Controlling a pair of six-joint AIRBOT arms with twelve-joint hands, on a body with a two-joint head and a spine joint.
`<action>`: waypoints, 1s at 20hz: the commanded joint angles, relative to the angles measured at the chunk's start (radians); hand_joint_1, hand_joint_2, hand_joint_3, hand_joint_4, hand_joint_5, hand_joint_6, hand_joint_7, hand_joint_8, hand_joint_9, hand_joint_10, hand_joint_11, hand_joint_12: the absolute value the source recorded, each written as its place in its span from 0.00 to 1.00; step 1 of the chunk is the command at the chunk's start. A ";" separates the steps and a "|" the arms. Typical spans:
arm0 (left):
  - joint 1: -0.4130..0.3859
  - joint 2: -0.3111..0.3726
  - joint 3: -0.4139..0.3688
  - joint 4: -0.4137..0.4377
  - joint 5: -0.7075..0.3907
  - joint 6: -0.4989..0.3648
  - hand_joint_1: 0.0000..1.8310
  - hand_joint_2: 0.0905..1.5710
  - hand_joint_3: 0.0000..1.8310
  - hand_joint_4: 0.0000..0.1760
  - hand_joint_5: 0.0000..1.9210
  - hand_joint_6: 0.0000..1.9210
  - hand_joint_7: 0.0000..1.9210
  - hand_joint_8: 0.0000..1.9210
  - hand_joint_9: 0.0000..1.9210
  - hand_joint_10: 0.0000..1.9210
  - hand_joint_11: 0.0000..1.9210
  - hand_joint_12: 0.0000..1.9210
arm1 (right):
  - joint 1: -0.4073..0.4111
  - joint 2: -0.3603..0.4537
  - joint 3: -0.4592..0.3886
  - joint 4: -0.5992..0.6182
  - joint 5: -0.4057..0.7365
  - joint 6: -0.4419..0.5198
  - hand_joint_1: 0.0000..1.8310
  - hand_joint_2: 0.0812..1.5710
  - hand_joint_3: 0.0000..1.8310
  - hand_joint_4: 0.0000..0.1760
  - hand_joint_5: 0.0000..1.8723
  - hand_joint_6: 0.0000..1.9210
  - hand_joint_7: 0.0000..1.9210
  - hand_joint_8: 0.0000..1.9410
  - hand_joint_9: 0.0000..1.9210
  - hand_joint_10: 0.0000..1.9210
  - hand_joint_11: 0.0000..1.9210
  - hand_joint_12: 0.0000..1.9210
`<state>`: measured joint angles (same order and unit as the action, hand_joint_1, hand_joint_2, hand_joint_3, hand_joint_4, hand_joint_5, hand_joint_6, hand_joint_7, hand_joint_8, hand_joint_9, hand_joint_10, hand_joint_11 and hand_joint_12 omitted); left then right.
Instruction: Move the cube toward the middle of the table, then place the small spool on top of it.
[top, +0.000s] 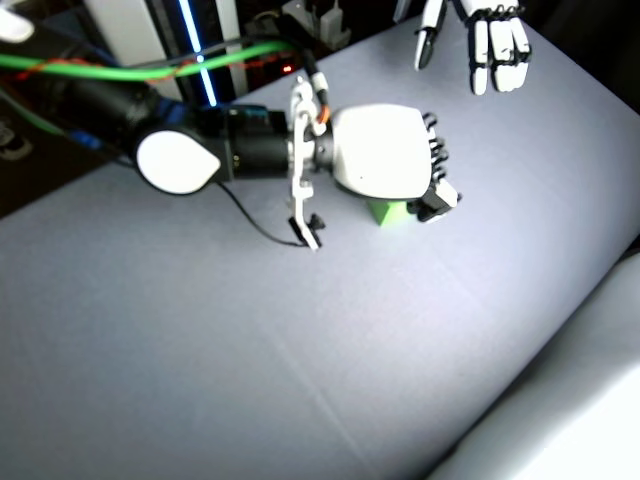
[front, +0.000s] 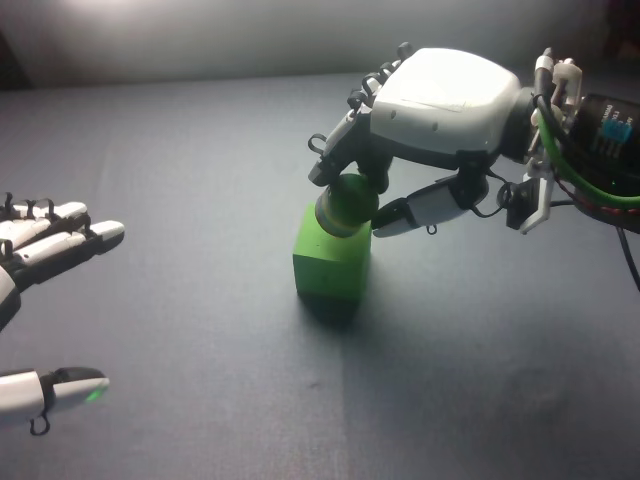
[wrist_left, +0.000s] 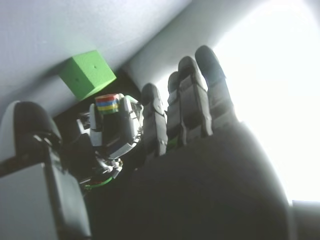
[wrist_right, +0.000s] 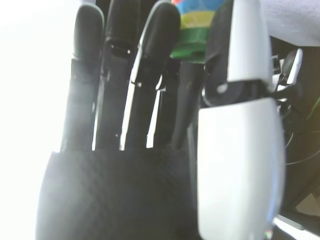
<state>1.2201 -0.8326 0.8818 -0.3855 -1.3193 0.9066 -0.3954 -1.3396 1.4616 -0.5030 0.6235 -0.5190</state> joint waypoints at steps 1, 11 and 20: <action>-0.003 0.007 0.001 0.002 -0.122 -0.005 0.45 0.59 0.00 0.54 0.16 0.00 0.11 0.00 0.12 0.00 0.00 0.30 | 0.016 0.001 0.005 0.030 0.094 0.002 0.71 0.61 0.00 0.00 0.75 0.01 0.67 0.34 0.72 0.10 0.41 0.73; -0.004 0.008 0.004 0.001 -0.126 -0.008 0.45 0.59 0.00 0.53 0.16 0.00 0.11 0.00 0.12 0.00 0.00 0.29 | 0.016 0.001 0.006 -0.028 0.039 0.002 0.72 0.61 0.00 0.00 0.75 0.00 0.69 0.33 0.66 0.35 0.48 0.73; -0.005 0.007 0.007 0.000 -0.125 -0.009 0.45 0.59 0.00 0.58 0.16 0.00 0.11 0.00 0.11 0.00 0.00 0.29 | 0.016 -0.006 0.010 -0.038 0.037 0.002 0.70 0.62 0.00 0.00 0.64 0.25 0.68 0.28 0.69 0.07 0.40 0.62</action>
<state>1.2201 -0.8326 0.8829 -0.3851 -1.3228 0.9001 -0.3897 -1.3449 1.4708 -0.5556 0.5861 -0.5163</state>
